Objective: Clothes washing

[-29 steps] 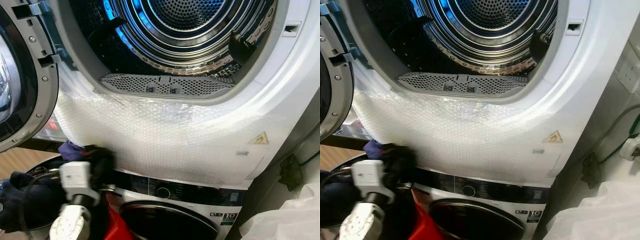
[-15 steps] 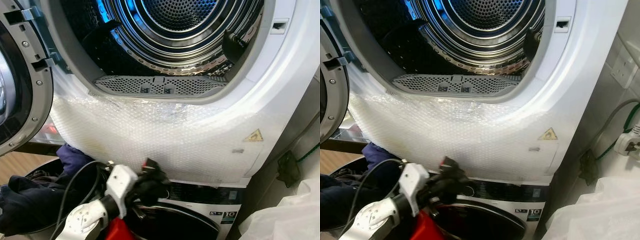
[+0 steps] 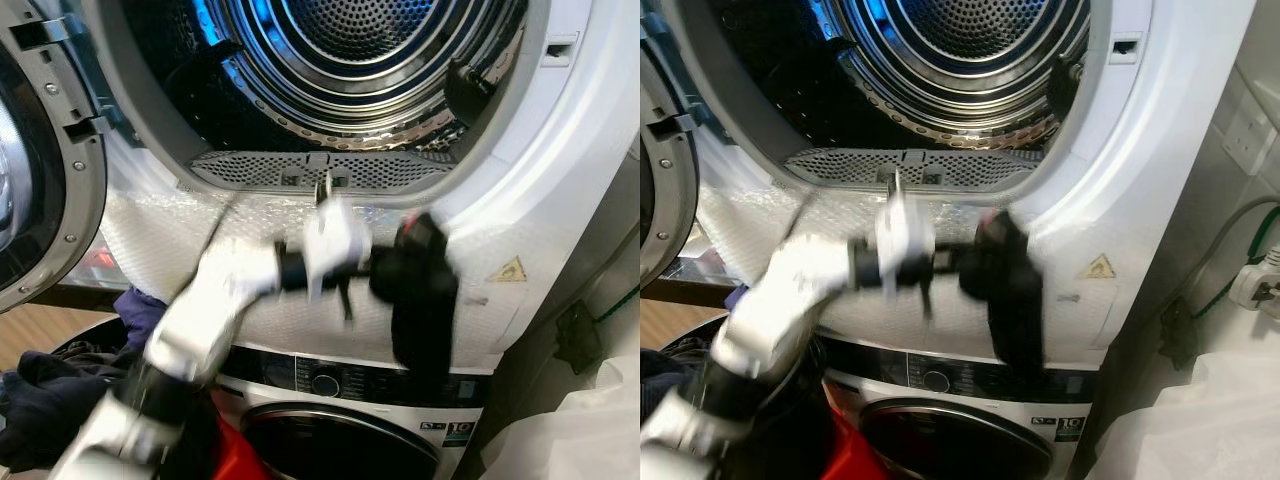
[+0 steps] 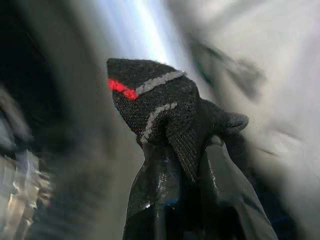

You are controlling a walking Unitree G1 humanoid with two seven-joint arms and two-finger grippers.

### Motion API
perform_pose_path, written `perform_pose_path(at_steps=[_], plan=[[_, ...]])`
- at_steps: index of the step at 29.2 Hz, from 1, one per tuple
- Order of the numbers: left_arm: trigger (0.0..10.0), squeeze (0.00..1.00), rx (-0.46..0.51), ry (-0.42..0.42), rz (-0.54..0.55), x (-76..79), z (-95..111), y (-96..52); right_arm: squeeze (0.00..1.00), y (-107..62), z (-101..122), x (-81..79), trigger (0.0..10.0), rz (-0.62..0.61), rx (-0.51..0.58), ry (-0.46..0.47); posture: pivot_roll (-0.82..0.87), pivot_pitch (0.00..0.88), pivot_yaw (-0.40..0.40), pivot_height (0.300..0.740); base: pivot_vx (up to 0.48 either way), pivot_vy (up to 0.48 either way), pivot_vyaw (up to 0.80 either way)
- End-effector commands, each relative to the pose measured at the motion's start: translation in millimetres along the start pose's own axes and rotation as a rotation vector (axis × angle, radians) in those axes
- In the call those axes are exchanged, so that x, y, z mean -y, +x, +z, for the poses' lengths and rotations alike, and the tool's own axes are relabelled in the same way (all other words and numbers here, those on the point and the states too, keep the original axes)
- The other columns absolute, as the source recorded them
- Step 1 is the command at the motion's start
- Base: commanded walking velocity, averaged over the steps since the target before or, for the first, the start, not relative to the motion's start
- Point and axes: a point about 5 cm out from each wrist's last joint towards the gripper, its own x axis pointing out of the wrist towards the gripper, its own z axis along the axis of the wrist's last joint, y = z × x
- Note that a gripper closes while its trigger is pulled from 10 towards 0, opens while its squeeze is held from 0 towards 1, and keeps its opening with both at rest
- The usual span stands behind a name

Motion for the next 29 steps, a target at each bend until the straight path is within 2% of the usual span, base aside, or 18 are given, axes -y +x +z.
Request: perform_pose_path(at_steps=[1, 2, 3, 4, 5, 7, 10, 11, 12, 13, 14, 16, 23, 24, 25, 29], plan=[[0.0, 0.0, 0.061, 0.036, 0.062, -23.4, 14, -6.1, 0.0, 0.1, 1, -3.1, 10.0, 0.008, 0.002, 0.016, 0.13, 0.0, 0.095, 0.74, 0.0, 0.0, 0.0], [0.0, 0.0, 0.065, 0.113, 0.101, -49.3, 29, -0.4, 0.0, 0.1, 1, -2.0, 10.0, 0.004, 0.004, 0.019, 0.12, 0.0, 0.098, 0.74, 0.0, 0.0, 0.0], [0.0, 0.0, 0.05, 0.149, 0.105, -56.8, 33, 1.6, 0.0, 0.1, 1, -1.7, 10.0, 0.003, 0.004, 0.02, 0.12, 0.0, 0.101, 0.74, 0.0, 0.0, 0.0], [0.0, 0.0, 0.045, 0.174, 0.153, -71.6, 40, 4.5, 0.0, 0.1, 1, -1.5, 10.0, 0.002, 0.006, 0.024, 0.11, 0.0, 0.105, 0.74, 0.0, 0.0, 0.0], [0.0, 0.0, 0.045, 0.174, 0.153, -71.6, 40, 4.5, 0.0, 0.1, 1, -1.5, 10.0, 0.002, 0.006, 0.024, 0.11, 0.0, 0.105, 0.74, 0.0, 0.0, 0.0], [0.0, 0.0, 0.07, 0.151, 0.292, -93.4, 49, 5.7, 0.0, 0.1, 1, -2.4, 10.0, -0.001, 0.006, 0.034, 0.09, 0.0, 0.116, 0.74, 0.0, 0.0, 0.0], [0.0, 0.0, 0.071, 0.121, 0.402, -106.4, 50, 3.8, 0.0, 0.0, 0, -3.1, 10.0, -0.001, 0.006, 0.04, 0.08, 0.0, 0.12, 0.74, 0.0, 0.0, 0.0], [8.1, 0.0, 0.041, 0.101, 0.463, -111.2, 46, 1.4, 0.0, 0.0, 0, -3.7, 10.0, -0.001, 0.007, 0.043, 0.07, 0.0, 0.127, 0.74, 0.0, 0.0, 0.0], [8.1, 0.0, 0.021, 0.087, 0.505, -114.8, 43, -0.3, 0.0, 0.0, 0, -4.0, 10.0, -0.001, 0.007, 0.046, 0.07, 0.0, 0.127, 0.74, 0.0, 0.0, 0.0], [10.0, 0.0, 0.002, 0.07, 0.541, -117.0, 38, -2.6, 0.0, -0.1, 0, -4.1, 10.0, -0.004, 0.008, 0.052, 0.06, 0.0, 0.133, 0.74, 0.0, 0.0, 0.0], [10.0, 0.0, -0.043, 0.063, 0.571, -117.1, 28, -4.9, 0.0, -0.1, -1, -3.4, 10.0, -0.009, 0.009, 0.063, 0.05, 0.0, 0.138, 0.74, 0.0, 0.0, 0.0], [10.0, 0.0, -0.071, 0.058, 0.594, -116.5, 21, -6.5, 0.0, -0.2, -2, -2.6, 10.0, -0.013, 0.008, 0.068, 0.04, 0.0, 0.141, 0.74, 0.0, 0.0, 0.0], [10.0, 0.0, -0.117, 0.007, 0.721, -118.4, 6, -14.6, 0.0, -0.5, -5, -0.8, 10.0, -0.019, 0.002, 0.071, 0.03, 0.0, 0.141, 0.74, 0.0, 0.0, 0.0], [10.0, 0.0, -0.129, -0.028, 0.75, -117.7, 0, -16.7, 0.0, -0.6, -6, 0.0, 10.0, -0.021, 0.001, 0.071, 0.02, 0.0, 0.143, 0.74, 0.0, 0.0, 0.0], [10.0, 0.0, -0.144, -0.073, 0.758, -115.2, -7, -17.1, 0.0, -0.6, -6, 0.9, 10.0, -0.024, 0.001, 0.074, 0.02, 0.0, 0.146, 0.74, 0.0, 0.0, 0.0], [10.0, 0.0, -0.156, -0.11, 0.742, -111.5, -13, -14.7, 0.0, -0.6, -6, 1.9, 10.0, -0.028, 0.002, 0.078, 0.01, 0.0, 0.148, 0.74, 0.0, 0.0, 0.0]])
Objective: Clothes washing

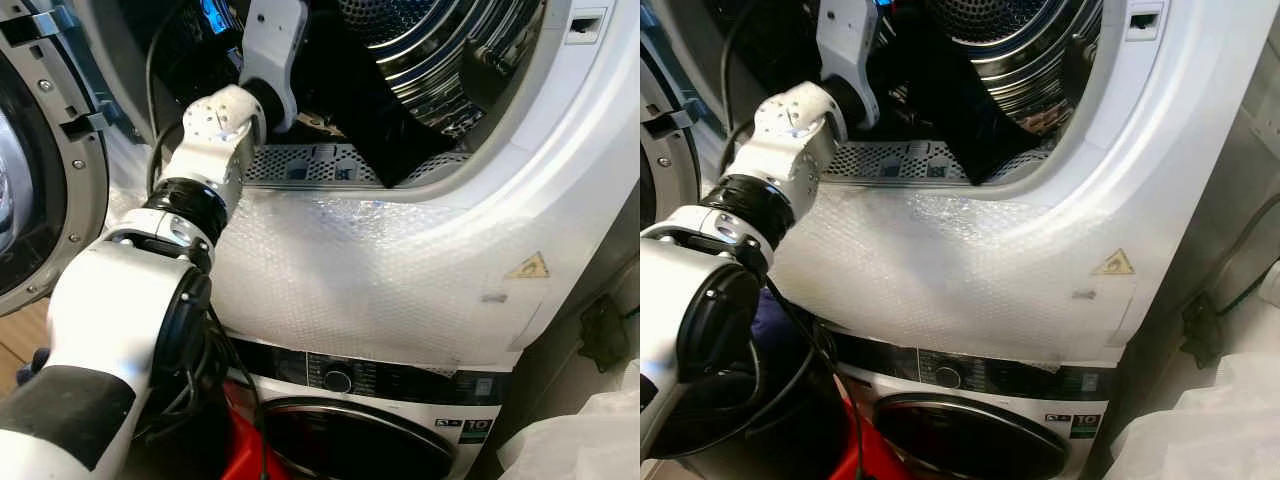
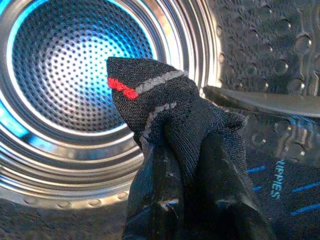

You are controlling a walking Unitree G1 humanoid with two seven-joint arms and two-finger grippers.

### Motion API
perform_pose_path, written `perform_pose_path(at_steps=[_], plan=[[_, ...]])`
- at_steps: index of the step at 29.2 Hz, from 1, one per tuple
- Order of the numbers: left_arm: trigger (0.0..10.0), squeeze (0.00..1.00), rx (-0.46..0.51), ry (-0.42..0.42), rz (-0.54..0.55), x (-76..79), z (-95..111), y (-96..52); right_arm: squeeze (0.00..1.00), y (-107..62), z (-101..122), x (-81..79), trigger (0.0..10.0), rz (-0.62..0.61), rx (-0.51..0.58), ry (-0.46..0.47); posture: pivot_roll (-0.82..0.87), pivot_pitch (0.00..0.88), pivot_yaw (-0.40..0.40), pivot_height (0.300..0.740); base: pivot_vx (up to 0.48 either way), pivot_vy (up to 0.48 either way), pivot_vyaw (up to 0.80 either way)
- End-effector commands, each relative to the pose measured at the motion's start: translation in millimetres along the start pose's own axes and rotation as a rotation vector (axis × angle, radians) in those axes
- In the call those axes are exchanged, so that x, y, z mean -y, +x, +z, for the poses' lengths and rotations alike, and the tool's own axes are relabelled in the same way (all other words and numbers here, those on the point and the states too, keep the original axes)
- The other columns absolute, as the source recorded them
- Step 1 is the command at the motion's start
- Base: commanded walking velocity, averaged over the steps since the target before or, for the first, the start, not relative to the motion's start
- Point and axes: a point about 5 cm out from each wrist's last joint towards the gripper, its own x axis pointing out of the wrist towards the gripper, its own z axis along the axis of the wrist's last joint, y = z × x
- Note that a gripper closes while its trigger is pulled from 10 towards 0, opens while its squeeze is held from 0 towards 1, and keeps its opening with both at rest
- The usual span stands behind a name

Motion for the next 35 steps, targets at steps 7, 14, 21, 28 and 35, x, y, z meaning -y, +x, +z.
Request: perform_pose_path(at_steps=[7, 14, 21, 28, 35], plan=[[10.0, 1.0, -0.055, -0.141, -0.046, 2.5, -9, -0.7, 0.0, -0.6, -6, -4.2, 10.0, 0.006, -0.015, 0.018, 0.01, 0.0, 0.152, 0.74, 0.0, 0.0, 0.0], [10.0, 1.0, -0.06, -0.095, -0.089, 3.8, -4, 0.9, 0.0, -0.8, -8, -4.8, 10.0, 0.004, -0.02, 0.022, 0.01, 0.0, 0.157, 0.74, 0.0, 0.0, 0.0], [10.0, 1.0, -0.113, -0.048, -0.002, -9.3, -6, -3.2, 0.0, -0.5, -5, -1.1, 10.0, -0.029, -0.01, 0.036, 0.0, 0.0, 0.168, 0.74, 0.0, 0.0, 0.0], [10.0, 1.0, -0.086, -0.042, -0.007, -14.6, 2, -3.4, 0.0, -0.5, -5, -2.4, 10.0, -0.016, -0.003, 0.042, 0.0, 0.0, 0.172, 0.74, 0.0, 0.0, 0.0], [10.0, 1.0, -0.11, -0.025, 0.006, -17.9, 3, -4.1, 0.0, -0.7, -7, -2.7, 10.0, -0.032, -0.011, 0.058, 0.0, 0.0, 0.176, 0.74, 0.0, 0.0, 0.0]])
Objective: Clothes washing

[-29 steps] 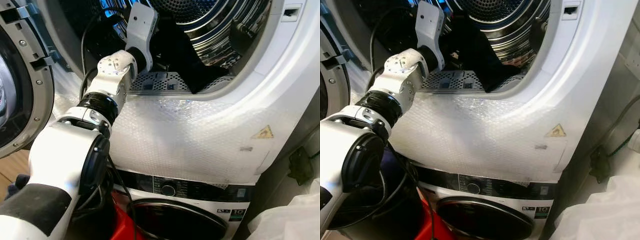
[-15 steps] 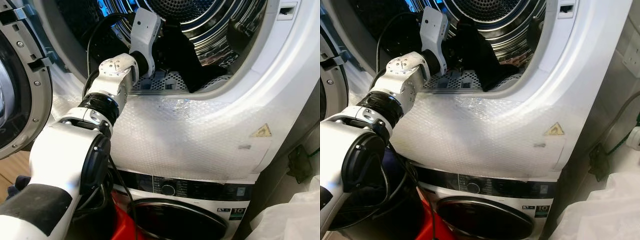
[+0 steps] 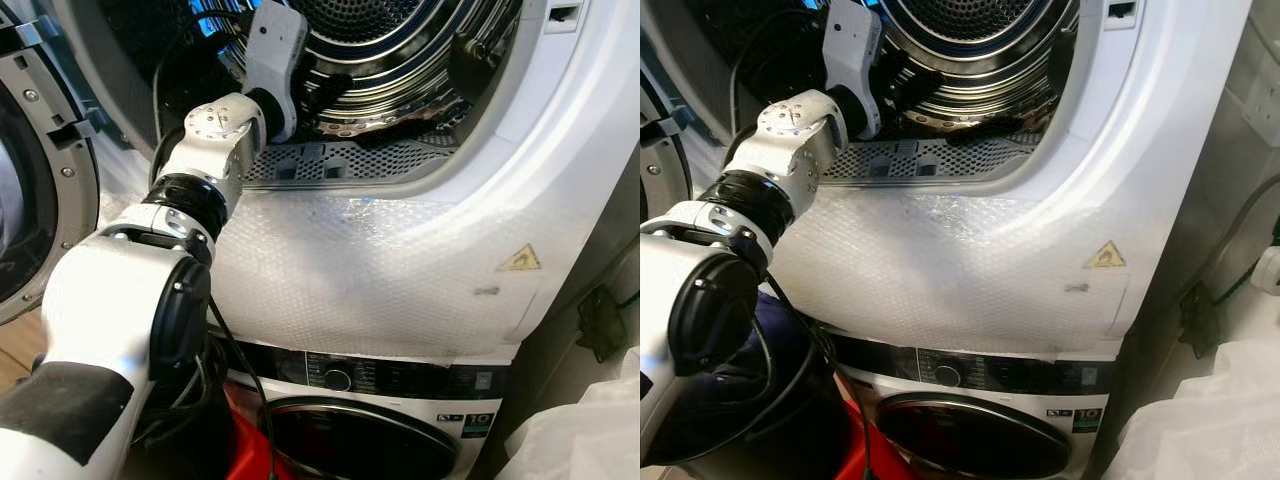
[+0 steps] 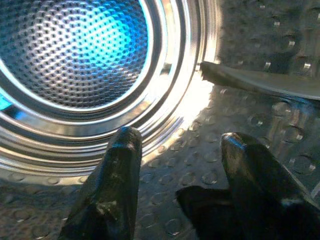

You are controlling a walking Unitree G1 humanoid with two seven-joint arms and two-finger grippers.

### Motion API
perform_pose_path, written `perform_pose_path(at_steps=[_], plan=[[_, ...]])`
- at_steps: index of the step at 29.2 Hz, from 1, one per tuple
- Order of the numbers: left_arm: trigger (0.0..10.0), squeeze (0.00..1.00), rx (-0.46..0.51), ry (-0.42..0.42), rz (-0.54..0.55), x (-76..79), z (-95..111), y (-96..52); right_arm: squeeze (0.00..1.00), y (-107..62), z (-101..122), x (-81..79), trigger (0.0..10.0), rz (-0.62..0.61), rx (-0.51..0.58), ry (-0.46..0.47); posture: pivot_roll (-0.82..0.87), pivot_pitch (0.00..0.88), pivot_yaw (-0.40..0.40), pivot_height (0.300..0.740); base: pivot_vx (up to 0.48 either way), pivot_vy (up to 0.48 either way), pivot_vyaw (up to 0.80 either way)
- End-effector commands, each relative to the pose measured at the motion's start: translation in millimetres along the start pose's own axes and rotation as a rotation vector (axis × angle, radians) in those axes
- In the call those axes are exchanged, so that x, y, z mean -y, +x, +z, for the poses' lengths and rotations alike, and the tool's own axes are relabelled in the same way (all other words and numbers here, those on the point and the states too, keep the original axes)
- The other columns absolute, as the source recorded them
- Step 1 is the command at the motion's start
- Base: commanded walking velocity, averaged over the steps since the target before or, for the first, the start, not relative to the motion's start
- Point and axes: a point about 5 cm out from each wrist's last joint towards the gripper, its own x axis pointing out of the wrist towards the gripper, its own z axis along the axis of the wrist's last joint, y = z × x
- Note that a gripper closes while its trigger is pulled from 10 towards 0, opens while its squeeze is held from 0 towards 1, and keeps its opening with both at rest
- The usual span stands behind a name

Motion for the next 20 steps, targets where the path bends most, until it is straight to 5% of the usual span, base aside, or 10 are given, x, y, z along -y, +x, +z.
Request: perform_pose_path(at_steps=[1, 6, 10, 13, 14, 17, 20], plan=[[10.0, 1.0, -0.004, 0.023, -0.119, 5.3, 4, 0.5, 0.0, -0.7, -5, -6.6, 10.0, 0.013, -0.014, 0.022, 0.0, 0.0, 0.176, 0.74, 0.0, 0.0, 0.0], [10.0, 1.0, 0.066, 0.134, -0.188, 13.5, 13, 2.0, 0.0, -0.9, -5, -6.6, 10.0, 0.01, -0.01, 0.031, -0.01, 0.0, 0.176, 0.74, 0.0, 0.0, 0.0], [10.0, 1.0, 0.28, 0.111, -0.114, 7.7, 43, 0.5, 0.0, -0.8, -4, -5.7, 10.0, 0.009, 0.0, 0.04, 0.01, 0.0, 0.16, 0.74, 0.0, 0.0, 0.0], [10.0, 1.0, 0.311, 0.11, -0.114, 8.3, 45, -0.5, 0.0, -0.7, -3, -6.1, 10.0, 0.013, 0.001, 0.033, 0.01, 0.0, 0.159, 0.74, 0.0, 0.0, 0.0], [10.0, 0.0, 0.322, 0.107, -0.159, 12.3, 43, -0.8, 0.0, -0.7, -3, -6.1, 10.0, 0.014, 0.004, 0.037, 0.01, 0.0, 0.161, 0.74, 0.0, 0.0, 0.0], [10.0, 0.0, 0.356, 0.106, -0.316, 28.7, 34, -3.0, 0.0, -0.5, 0, -5.7, 10.0, 0.014, 0.018, 0.05, 0.01, 0.0, 0.162, 0.74, 0.0, 0.0, 0.0], [10.0, 0.0, 0.398, 0.117, -0.344, 35.5, 29, -6.1, 0.0, -0.5, 1, -5.9, 10.0, 0.014, 0.02, 0.05, 0.01, 0.0, 0.164, 0.74, 0.0, 0.0, 0.0]])
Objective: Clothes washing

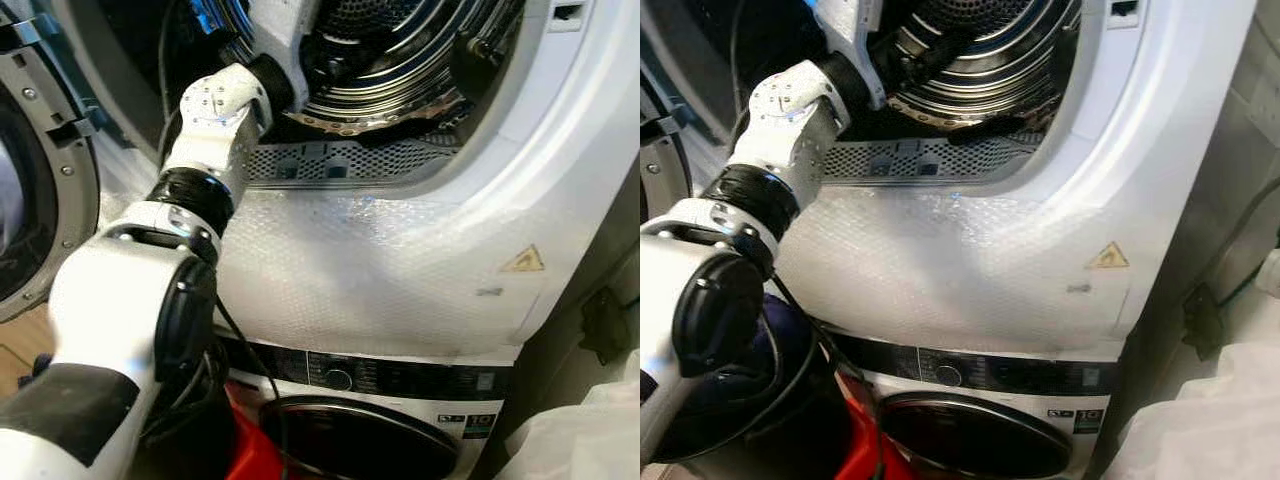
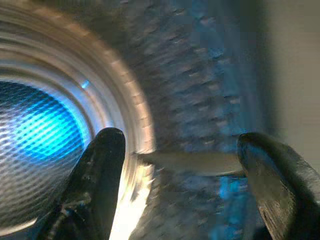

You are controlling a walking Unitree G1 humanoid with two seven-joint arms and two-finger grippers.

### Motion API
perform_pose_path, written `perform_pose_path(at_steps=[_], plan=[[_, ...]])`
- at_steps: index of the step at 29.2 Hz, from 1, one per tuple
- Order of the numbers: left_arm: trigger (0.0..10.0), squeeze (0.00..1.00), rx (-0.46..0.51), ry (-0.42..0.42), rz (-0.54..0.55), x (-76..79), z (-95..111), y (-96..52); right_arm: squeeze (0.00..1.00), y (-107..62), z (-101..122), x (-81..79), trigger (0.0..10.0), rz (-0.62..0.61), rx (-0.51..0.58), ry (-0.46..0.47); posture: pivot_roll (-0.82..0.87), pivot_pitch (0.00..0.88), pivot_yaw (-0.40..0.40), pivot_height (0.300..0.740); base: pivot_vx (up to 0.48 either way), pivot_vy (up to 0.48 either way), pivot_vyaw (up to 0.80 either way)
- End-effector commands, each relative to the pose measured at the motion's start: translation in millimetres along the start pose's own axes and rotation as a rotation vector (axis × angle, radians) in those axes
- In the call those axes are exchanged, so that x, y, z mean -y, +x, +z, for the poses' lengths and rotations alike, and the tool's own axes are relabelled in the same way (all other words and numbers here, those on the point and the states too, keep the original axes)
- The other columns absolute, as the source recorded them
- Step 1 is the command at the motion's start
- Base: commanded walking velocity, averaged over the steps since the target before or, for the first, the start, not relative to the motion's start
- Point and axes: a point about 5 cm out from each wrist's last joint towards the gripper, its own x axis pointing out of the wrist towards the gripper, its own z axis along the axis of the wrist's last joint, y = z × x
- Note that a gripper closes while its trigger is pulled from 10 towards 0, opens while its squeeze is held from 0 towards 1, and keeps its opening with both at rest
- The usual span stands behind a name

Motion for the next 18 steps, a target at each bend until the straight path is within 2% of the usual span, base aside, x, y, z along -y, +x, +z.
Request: perform_pose_path(at_steps=[1, 4, 6, 8, 11, 13, 16, 18], plan=[[10.0, 0.0, 0.041, 0.03, -0.012, -0.8, 3, -5.3, 0.0, -0.6, -3, -5.9, 10.0, 0.015, -0.008, 0.016, 0.01, 0.0, 0.164, 0.74, 0.0, 0.0, 0.0], [10.0, 0.0, 0.107, 0.051, -0.011, 6.7, 0, -15.2, 0.0, -0.8, -3, -7.4, 10.0, 0.023, -0.001, 0.029, 0.0, 0.0, 0.167, 0.74, 0.0, 0.0, 0.0], [10.0, 0.0, 0.143, 0.092, -0.009, 16.0, 2, -32.2, 0.0, -1.0, -2, -8.7, 10.0, 0.027, 0.017, 0.053, -0.01, 0.0, 0.175, 0.74, 0.0, 0.0, 0.0], [10.0, 0.0, 0.152, 0.091, -0.009, 19.7, 3, -37.1, 0.0, -1.0, -1, -8.8, 10.0, 0.027, 0.023, 0.058, -0.01, 0.0, 0.175, 0.74, 0.0, 0.0, 0.0], [10.0, 0.0, 0.1, 0.117, -0.008, 40.0, -8, -62.3, 0.0, -1.0, 1, -8.6, 10.0, 0.031, 0.044, 0.07, 0.02, 0.0, 0.168, 0.74, 0.0, 0.0, 0.0], [10.0, 0.0, 0.06, 0.08, 0.041, 56.3, -19, -81.5, 0.0, -1.0, 3, -8.8, 10.0, 0.035, 0.055, 0.057, 0.04, 0.0, 0.166, 0.74, 0.0, 0.0, 0.0], [10.0, 0.0, 0.028, 0.25, 0.193, 74.5, -20, -108.2, 0.0, -0.9, 6, -10.3, 10.0, 0.039, 0.074, 0.052, 0.06, 0.0, 0.165, 0.74, 0.0, 0.0, 0.0], [10.0, 0.0, 0.029, 0.286, 0.273, 78.5, -16, -117.0, 0.0, -0.9, 8, -11.2, 10.0, 0.042, 0.086, 0.049, 0.07, 0.0, 0.166, 0.74, 0.0, 0.0, 0.0]])
